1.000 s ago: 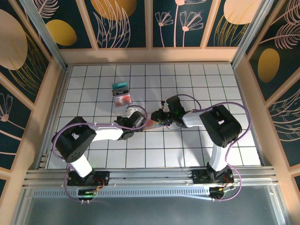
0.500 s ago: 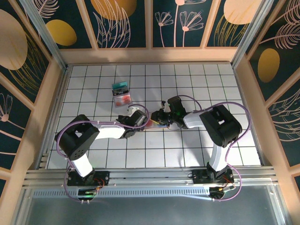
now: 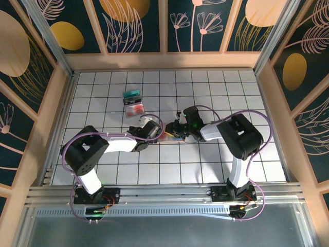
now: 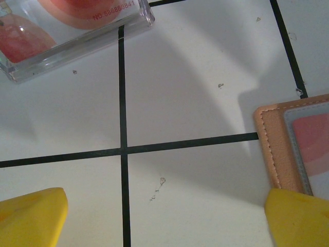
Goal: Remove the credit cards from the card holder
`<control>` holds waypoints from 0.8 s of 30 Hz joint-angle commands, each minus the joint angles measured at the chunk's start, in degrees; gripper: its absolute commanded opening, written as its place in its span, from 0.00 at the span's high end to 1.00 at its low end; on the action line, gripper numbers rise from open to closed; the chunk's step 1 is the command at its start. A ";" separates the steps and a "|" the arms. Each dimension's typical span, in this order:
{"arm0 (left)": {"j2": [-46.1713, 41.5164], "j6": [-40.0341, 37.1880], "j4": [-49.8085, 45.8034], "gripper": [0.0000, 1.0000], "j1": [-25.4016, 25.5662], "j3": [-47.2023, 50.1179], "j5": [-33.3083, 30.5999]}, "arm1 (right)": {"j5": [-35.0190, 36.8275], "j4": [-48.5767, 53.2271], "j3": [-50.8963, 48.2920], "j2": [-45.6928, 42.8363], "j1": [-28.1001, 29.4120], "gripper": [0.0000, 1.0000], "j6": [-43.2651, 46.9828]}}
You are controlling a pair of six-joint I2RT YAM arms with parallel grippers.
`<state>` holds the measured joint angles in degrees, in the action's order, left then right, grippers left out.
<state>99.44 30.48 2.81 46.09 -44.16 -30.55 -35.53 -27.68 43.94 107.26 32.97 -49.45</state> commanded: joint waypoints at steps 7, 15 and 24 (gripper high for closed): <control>2.57 -0.65 -2.22 0.01 0.46 -1.77 2.34 | -5.97 -7.37 -0.44 -0.59 0.51 0.80 -2.00; 3.99 0.13 -3.77 0.01 0.42 -2.68 1.94 | -7.41 -10.40 -2.90 -2.81 -0.63 0.81 -3.35; 3.79 0.06 -4.21 0.01 0.44 -2.43 1.61 | -7.63 -11.65 -3.97 -3.98 -1.32 0.83 -3.90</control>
<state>101.10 30.57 1.30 46.09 -46.54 -31.57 -39.83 -35.05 40.42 106.17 31.86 -52.90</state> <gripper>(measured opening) 0.988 0.173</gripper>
